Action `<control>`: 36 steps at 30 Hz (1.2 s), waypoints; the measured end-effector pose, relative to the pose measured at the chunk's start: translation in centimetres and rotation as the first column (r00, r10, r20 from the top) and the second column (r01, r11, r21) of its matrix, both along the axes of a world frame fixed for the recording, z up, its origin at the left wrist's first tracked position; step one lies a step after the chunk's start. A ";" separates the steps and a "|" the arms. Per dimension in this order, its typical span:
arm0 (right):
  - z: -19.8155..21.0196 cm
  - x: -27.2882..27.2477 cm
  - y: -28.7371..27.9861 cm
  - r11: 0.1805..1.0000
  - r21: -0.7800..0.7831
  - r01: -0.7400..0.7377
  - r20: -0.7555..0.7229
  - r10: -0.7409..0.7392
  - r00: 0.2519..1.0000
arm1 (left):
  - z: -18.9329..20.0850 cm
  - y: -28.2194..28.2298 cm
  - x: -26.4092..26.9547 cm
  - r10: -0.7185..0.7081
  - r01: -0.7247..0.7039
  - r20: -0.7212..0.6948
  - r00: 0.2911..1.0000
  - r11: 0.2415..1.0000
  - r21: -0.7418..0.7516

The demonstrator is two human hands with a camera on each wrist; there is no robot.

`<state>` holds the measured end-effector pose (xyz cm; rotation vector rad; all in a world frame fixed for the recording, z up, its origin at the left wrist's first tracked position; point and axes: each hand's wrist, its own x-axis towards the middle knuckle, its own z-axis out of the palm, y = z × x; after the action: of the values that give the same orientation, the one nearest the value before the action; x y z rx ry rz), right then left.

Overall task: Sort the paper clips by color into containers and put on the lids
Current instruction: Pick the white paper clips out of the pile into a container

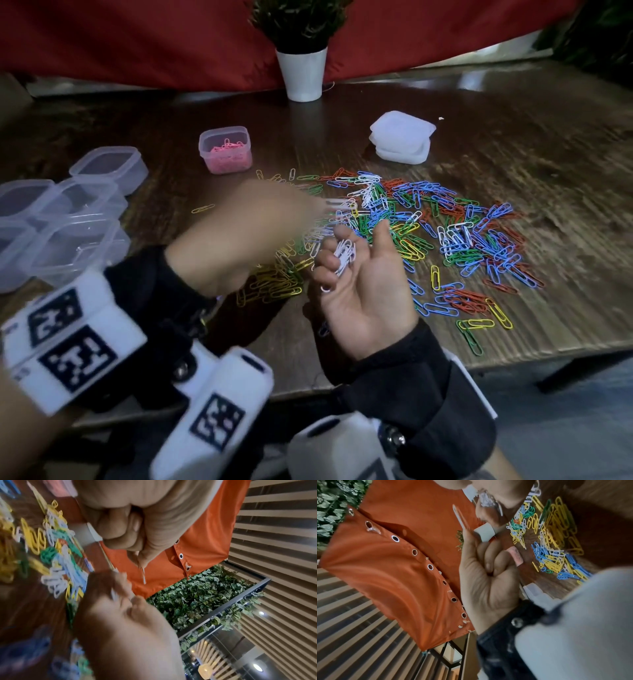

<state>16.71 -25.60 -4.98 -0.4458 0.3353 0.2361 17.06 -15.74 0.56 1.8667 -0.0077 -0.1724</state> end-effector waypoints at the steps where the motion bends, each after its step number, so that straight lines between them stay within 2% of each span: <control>1: -0.2 0.0 -0.1 1.000 -0.010 -0.017 -0.009 0.017 1.000 | 0.1 0.5 0.6 0.019 -0.020 0.028 0.999 0.999 0.027; 3: -0.5 -0.1 -0.5 0.999 -0.022 -0.039 -0.024 0.039 0.999 | 0.3 1.2 1.9 0.048 -0.056 0.090 0.995 0.995 0.083; 7: -0.4 -0.2 -1.3 0.998 -0.049 -0.028 -0.025 0.027 0.999 | 0.4 1.9 3.7 0.017 -0.050 0.167 0.986 0.979 0.198; 13: 0.1 0.3 -2.1 0.994 -0.107 0.013 -0.018 -0.015 1.000 | 0.6 1.6 3.6 -0.030 -0.004 0.218 0.975 0.988 0.155; 16: 0.1 0.9 -1.4 0.996 -0.084 0.013 -0.035 -0.016 0.999 | 0.3 0.7 1.9 -0.117 0.079 0.276 0.954 0.986 0.145; 18: 0.2 1.0 -0.8 1.000 -0.025 0.004 -0.039 -0.005 0.999 | -0.6 0.0 0.6 -0.218 0.101 0.323 0.921 0.934 0.342; 20: 0.2 0.9 -0.4 0.999 0.026 -0.022 -0.068 0.023 0.997 | -1.2 -0.6 -0.5 -0.312 0.075 0.313 0.897 0.806 0.588; 21: 0.1 0.8 -0.4 0.998 0.042 -0.039 -0.090 0.042 0.995 | -1.2 -0.6 -0.8 -0.335 0.103 0.269 0.903 0.777 0.621; 22: -0.1 0.8 -0.4 0.998 0.054 -0.045 -0.112 0.051 0.992 | -1.2 -0.5 -0.9 -0.350 0.163 0.209 0.913 0.783 0.600; 24: -0.3 0.8 -1.0 0.997 0.073 -0.012 -0.160 0.023 0.987 | -0.9 0.1 -0.4 -0.332 0.258 0.096 0.938 0.858 0.444; 28: -0.6 0.9 -2.4 0.988 0.127 0.085 -0.192 -0.060 0.980 | 0.2 1.0 1.2 -0.220 0.204 0.042 0.975 0.951 0.234; 31: -0.5 0.7 -1.7 0.989 0.144 0.034 -0.136 -0.014 0.991 | 0.4 -1.1 1.3 -0.205 0.195 0.033 0.978 0.964 0.183; 32: -0.6 0.7 -1.2 0.987 0.160 0.002 -0.110 0.016 0.994 | 0.3 -1.9 1.1 -0.240 0.229 0.024 0.971 0.951 0.209; 34: -0.4 0.6 -0.5 0.978 0.203 -0.040 -0.051 0.051 0.997 | -0.1 -2.5 0.7 -0.352 0.301 0.060 0.934 0.867 0.397; 35: -0.5 0.6 -0.4 0.977 0.207 -0.043 -0.059 0.056 0.997 | 0.0 -2.4 0.4 -0.392 0.289 0.092 0.916 0.800 0.525; 36: -0.6 0.6 -0.4 0.977 0.210 -0.038 -0.061 0.052 0.997 | 0.0 -2.1 0.3 -0.400 0.260 0.125 0.908 0.772 0.580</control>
<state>17.27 -25.95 -5.61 -0.2388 0.3616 0.3272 17.39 -17.87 0.55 2.4527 -0.5164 -0.2048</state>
